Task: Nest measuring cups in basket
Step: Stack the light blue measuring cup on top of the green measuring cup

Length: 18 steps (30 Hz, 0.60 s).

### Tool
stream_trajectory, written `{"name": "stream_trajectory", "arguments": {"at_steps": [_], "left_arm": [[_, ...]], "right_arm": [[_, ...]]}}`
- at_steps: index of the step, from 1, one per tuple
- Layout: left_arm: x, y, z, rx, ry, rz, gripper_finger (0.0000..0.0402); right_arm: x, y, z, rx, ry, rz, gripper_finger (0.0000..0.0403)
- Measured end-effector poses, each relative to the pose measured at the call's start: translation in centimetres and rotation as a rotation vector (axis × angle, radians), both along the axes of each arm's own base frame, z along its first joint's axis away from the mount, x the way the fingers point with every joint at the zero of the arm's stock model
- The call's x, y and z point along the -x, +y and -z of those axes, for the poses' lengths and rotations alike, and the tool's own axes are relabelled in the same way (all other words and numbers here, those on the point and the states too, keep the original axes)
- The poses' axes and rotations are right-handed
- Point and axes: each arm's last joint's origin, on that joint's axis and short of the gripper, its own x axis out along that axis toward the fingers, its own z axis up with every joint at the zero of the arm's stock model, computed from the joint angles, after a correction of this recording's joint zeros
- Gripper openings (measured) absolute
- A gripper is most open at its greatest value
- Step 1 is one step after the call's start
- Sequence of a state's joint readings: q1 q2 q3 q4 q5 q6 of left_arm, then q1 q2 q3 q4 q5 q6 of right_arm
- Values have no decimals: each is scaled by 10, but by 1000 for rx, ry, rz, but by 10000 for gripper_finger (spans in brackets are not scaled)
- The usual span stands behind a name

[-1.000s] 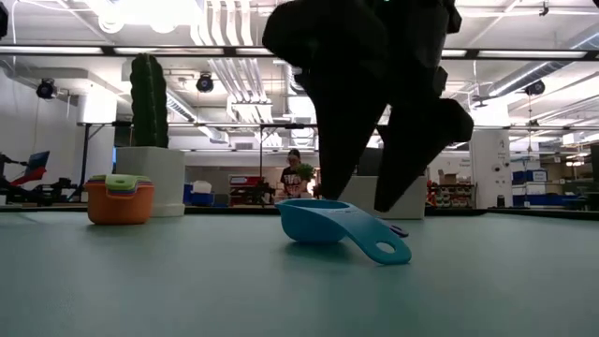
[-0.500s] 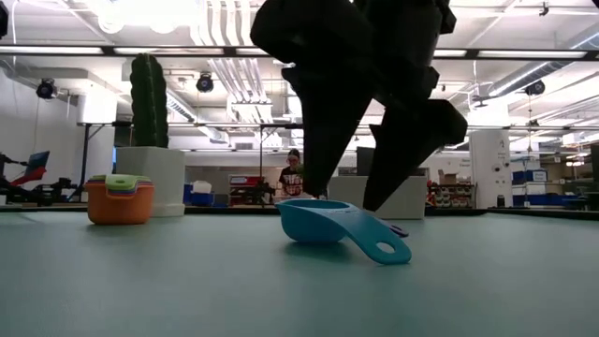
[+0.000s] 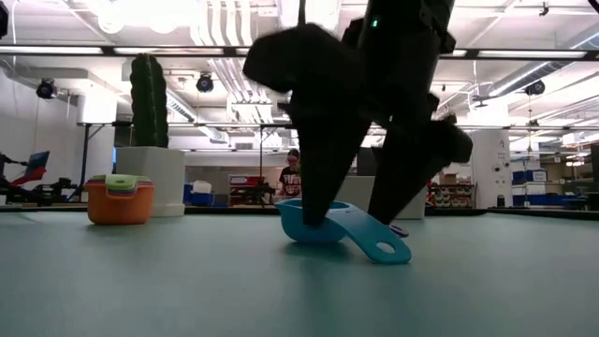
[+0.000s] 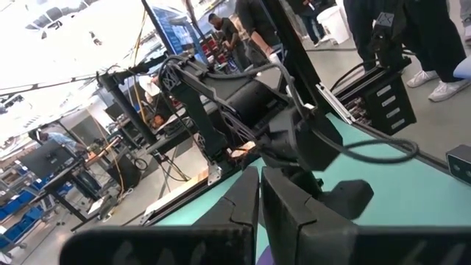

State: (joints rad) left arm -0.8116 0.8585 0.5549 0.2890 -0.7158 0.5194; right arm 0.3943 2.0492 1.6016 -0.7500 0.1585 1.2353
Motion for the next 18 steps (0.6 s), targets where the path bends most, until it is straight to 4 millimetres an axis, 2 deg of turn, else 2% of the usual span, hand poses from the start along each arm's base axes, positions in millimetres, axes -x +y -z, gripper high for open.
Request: {"name": "stream_trajectory", "arguments": {"at_steps": [6,18], "left_arm": [[0,0,0,-1,-1,0,0],[0,0,0,0,-2,0,0]], "right_arm": [[-1,1,9,11,19,1,281],[-2,1,9,11,14,-13,196]]}}
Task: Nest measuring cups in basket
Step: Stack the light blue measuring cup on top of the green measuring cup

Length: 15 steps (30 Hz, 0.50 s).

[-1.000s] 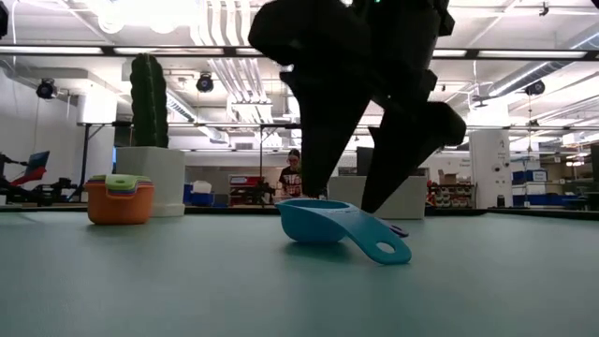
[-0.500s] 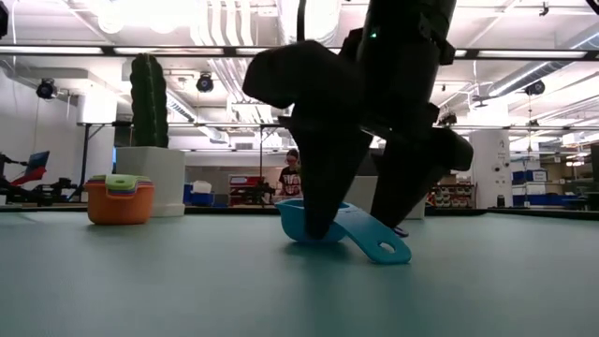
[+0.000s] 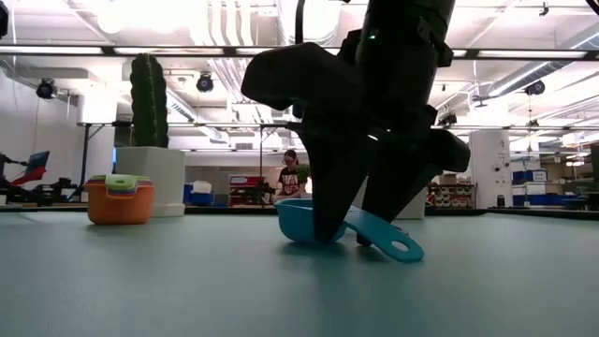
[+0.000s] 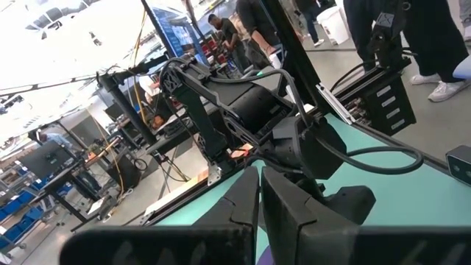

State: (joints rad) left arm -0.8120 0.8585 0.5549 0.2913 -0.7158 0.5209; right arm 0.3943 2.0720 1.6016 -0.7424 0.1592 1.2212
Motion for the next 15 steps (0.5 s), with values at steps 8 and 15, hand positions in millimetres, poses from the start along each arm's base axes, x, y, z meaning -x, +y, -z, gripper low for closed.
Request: {"name": "stream_trajectory", "arguments": {"at_steps": [8,15], "left_arm": [[0,0,0,0,-3,0,0],[0,0,-3,6,-19,0,0]], "right_arm": [[-7,2,-14,-9,-45,-32,179],[-22,-10,-35,24,-119,-61,179]]}}
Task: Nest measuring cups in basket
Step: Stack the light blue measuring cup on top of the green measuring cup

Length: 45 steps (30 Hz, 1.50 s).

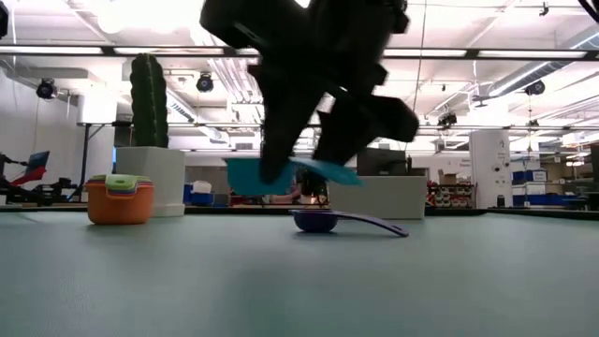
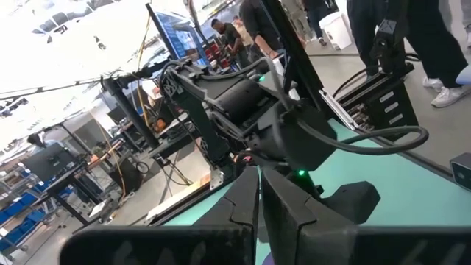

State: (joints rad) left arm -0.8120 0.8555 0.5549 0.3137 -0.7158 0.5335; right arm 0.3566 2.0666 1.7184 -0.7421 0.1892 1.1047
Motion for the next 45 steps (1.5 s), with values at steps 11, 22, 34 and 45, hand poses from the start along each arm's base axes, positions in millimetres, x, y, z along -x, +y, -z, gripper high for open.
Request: {"name": "stream_trajectory", "arguments": {"at_steps": [11,22,34,45], "left_arm": [[1,1,-5,6,-37,-10,0],[2,2,-6,12,-42,-11,0],[2,1,-6,20,-42,-6,0],[3,2,-7,24,-42,-6,0]], "right_arm": [[-27,-29,-10,39,-60,-55,179],[-49,-46,-16,86,-95,-119,138],[-43,-54,-38,42,-121,-539,93],[-53,-83,-35,275,-184,-706,181]]}}
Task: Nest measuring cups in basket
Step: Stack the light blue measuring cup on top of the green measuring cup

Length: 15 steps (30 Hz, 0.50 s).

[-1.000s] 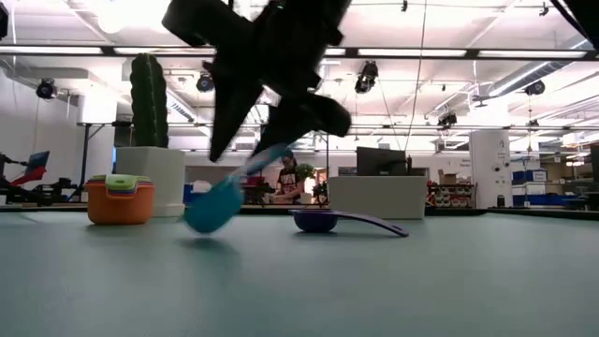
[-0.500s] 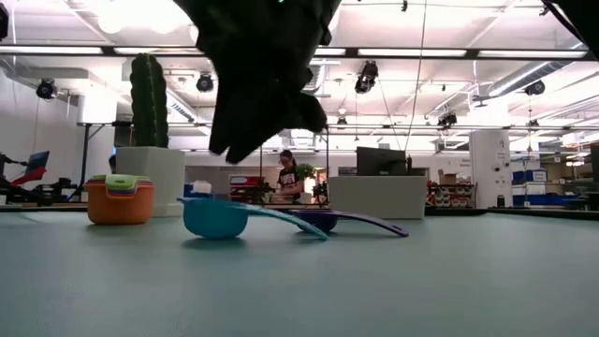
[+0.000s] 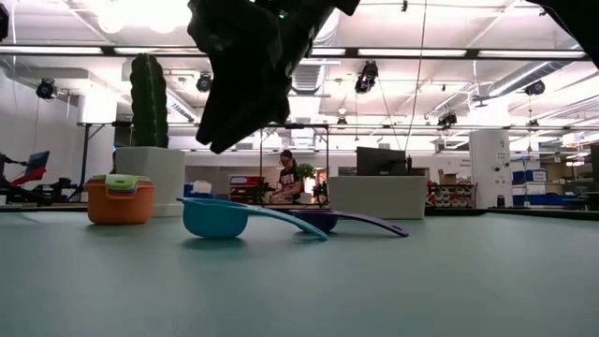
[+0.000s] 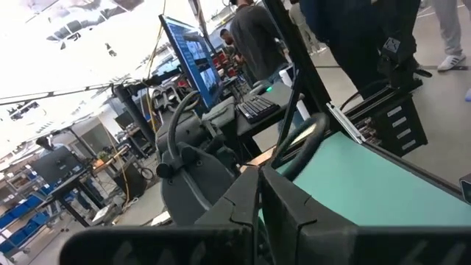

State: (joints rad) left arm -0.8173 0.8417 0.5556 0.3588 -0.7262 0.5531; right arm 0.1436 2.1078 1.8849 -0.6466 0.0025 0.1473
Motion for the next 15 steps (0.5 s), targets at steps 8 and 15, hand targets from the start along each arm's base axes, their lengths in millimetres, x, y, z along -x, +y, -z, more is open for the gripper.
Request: {"name": "stream_trajectory", "arguments": {"at_steps": [8,15], "left_arm": [[0,0,0,-5,0,-1,0],[0,0,0,-7,-1,-1,0]], "right_arm": [[3,-9,29,20,6,-23,206],[5,-15,48,17,-14,-5,195]]}}
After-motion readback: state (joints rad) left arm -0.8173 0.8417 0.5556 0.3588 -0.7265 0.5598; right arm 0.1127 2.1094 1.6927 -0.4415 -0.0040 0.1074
